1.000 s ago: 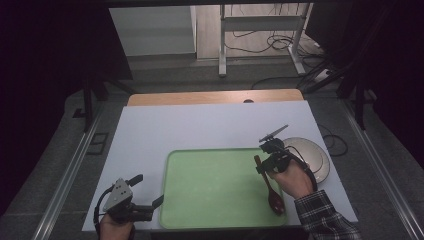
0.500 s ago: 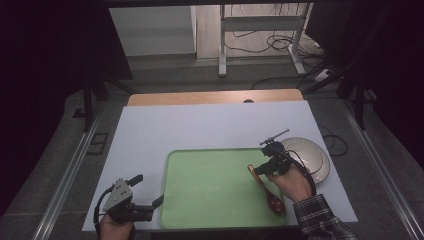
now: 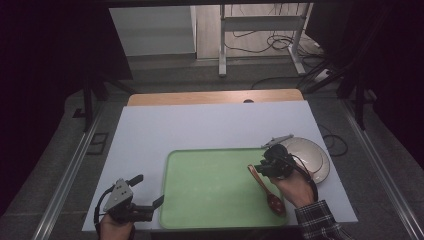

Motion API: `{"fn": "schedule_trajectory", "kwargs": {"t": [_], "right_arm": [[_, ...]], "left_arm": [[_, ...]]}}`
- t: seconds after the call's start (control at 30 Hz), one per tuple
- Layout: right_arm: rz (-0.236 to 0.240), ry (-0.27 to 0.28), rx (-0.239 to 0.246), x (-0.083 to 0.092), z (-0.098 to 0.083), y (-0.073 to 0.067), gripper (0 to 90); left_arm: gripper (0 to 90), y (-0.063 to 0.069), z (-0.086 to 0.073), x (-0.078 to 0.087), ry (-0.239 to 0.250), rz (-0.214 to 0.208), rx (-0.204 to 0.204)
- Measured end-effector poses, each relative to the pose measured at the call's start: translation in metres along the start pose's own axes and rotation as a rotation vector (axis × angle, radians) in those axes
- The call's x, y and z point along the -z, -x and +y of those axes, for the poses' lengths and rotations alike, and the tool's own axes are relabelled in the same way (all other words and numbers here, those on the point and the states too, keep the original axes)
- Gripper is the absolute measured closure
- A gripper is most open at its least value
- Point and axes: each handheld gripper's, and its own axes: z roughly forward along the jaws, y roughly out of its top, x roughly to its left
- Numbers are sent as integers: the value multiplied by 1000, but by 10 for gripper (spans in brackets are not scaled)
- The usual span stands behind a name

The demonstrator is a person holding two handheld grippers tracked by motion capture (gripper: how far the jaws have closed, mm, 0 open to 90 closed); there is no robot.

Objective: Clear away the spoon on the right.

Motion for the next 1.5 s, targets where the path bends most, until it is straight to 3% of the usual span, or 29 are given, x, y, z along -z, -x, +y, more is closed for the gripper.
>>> {"fn": "schedule_trajectory", "kwargs": {"t": [0.3,0.63,0.83,1.07,1.5], "right_arm": [[10,75,56,2,-9,-10,761],[35,121,61,-2,-20,-16,842],[23,143,83,-4,-28,-17,890],[37,126,42,-12,-37,-16,897],[21,70,80,-31,-44,-19,898]], "left_arm": [[18,0,0,0,1,2,0],[18,0,0,0,-7,7,-8],[19,1,0,0,-10,10,-12],[19,0,0,0,-8,10,-8],[19,0,0,0,-8,10,-5]]}}
